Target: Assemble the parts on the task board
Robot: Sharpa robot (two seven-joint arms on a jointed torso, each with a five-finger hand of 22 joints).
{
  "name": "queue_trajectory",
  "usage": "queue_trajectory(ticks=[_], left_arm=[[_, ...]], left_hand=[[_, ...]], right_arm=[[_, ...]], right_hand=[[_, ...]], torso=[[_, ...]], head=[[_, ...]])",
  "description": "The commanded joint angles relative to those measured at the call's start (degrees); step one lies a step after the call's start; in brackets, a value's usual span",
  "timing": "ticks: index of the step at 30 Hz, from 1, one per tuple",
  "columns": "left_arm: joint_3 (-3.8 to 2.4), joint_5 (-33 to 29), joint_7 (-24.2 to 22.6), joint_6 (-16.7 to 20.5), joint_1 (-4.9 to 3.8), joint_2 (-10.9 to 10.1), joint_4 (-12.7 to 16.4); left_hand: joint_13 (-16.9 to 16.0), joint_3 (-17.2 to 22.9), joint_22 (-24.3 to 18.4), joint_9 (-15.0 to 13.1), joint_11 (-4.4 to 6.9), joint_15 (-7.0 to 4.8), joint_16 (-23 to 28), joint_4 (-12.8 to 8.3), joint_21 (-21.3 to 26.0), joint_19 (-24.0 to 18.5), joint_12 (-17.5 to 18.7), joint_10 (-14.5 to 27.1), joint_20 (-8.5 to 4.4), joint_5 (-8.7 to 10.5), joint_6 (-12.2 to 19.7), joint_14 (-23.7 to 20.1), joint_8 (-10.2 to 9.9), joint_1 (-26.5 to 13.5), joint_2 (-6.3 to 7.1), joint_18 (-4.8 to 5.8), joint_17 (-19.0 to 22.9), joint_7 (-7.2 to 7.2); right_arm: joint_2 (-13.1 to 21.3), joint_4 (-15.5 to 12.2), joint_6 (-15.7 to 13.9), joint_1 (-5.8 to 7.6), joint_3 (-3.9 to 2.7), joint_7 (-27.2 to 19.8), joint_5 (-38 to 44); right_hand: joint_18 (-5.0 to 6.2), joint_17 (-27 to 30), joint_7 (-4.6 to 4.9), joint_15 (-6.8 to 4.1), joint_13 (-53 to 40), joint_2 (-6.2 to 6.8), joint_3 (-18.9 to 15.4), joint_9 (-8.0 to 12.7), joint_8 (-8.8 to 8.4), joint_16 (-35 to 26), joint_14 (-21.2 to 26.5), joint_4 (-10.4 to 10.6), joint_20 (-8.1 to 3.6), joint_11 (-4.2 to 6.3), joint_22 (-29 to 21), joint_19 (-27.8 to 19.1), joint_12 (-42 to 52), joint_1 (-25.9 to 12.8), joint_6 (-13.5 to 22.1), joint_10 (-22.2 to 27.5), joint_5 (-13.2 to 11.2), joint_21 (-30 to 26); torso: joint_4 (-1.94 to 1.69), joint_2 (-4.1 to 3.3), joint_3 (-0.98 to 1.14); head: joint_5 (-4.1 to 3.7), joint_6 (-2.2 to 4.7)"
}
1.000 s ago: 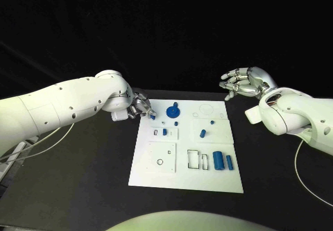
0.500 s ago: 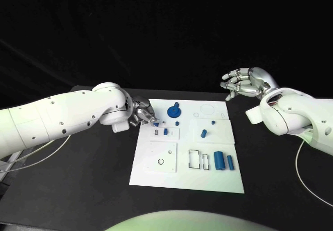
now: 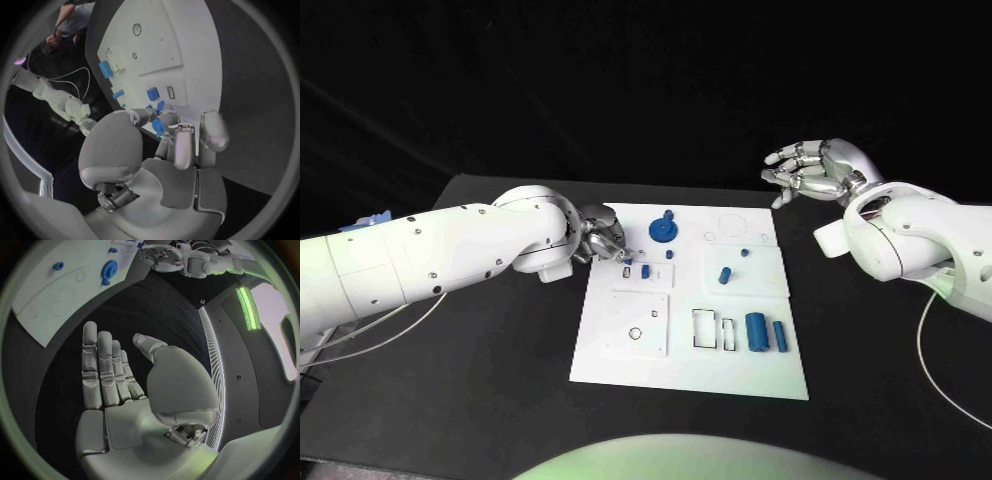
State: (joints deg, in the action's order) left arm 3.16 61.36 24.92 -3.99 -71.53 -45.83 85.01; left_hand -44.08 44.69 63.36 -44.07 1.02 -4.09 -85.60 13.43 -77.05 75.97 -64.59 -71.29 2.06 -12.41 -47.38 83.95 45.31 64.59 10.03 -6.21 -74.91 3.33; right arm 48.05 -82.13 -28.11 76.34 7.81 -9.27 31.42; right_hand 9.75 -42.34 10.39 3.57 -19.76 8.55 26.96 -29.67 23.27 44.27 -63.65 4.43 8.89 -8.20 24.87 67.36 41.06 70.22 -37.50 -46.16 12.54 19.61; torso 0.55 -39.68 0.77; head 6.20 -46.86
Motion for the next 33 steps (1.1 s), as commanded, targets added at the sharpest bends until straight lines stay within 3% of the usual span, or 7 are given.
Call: queue_trajectory(ticks=[1,16,33], left_arm=[[0.01,2.5,0.4,-0.4,0.1,0.2,0.1],[0.15,3.8,2.7,-4.3,0.24,0.8,-0.2],[0.29,3.8,3.3,-6.8,0.36,1.3,-0.6]], left_hand=[[-0.2,11.9,0.2,0.1,0.13,-0.39,-0.4,-11.3,-0.4,0.4,-0.5,-0.4,-0.06,-0.42,-0.4,4.0,0.3,-0.5,0.3,0.88,-6.8,-0.11],[-0.6,12.7,0.6,0.1,0.41,-0.64,-0.8,-11.9,-0.7,0.4,-0.7,-1.2,-0.33,-3.03,-0.9,4.2,0.9,-1.5,1.05,0.91,-7.4,-0.41],[-0.8,12.7,0.8,0.1,0.51,-0.73,-1.0,-12.2,-0.8,0.5,-0.8,-1.4,-0.42,-4.48,-1.1,4.3,1.2,-2.0,1.28,0.94,-7.9,-0.51]], right_arm=[[0.0,0.0,-0.1,-0.02,-0.03,-0.4,-0.2],[0.1,-0.1,-0.2,-0.03,-0.03,-0.5,-0.2],[0.2,-0.3,-0.3,-0.03,-0.03,-0.6,-0.2]], right_hand=[[0.66,0.1,2.34,-0.07,0.1,-0.16,-0.4,-0.1,0.2,-0.2,0.3,0.0,0.07,0.0,-0.1,0.4,0.2,-0.4,0.5,0.4,0.4,-0.2],[0.66,0.1,2.34,-0.07,0.1,-0.16,-0.4,-0.1,0.2,-0.2,0.3,0.0,0.07,0.0,-0.1,0.4,0.2,-0.4,0.5,0.4,0.4,-0.2],[0.66,0.1,2.34,-0.07,0.1,-0.16,-0.4,-0.1,0.2,-0.2,0.3,0.0,0.07,0.0,-0.1,0.4,0.2,-0.4,0.5,0.4,0.4,-0.2]], torso=[[0.01,-0.06,0.04],[0.02,0.05,0.03],[0.0,0.01,-0.02]], head=[[-0.03,-0.11],[0.02,-0.51],[-0.03,-0.66]])
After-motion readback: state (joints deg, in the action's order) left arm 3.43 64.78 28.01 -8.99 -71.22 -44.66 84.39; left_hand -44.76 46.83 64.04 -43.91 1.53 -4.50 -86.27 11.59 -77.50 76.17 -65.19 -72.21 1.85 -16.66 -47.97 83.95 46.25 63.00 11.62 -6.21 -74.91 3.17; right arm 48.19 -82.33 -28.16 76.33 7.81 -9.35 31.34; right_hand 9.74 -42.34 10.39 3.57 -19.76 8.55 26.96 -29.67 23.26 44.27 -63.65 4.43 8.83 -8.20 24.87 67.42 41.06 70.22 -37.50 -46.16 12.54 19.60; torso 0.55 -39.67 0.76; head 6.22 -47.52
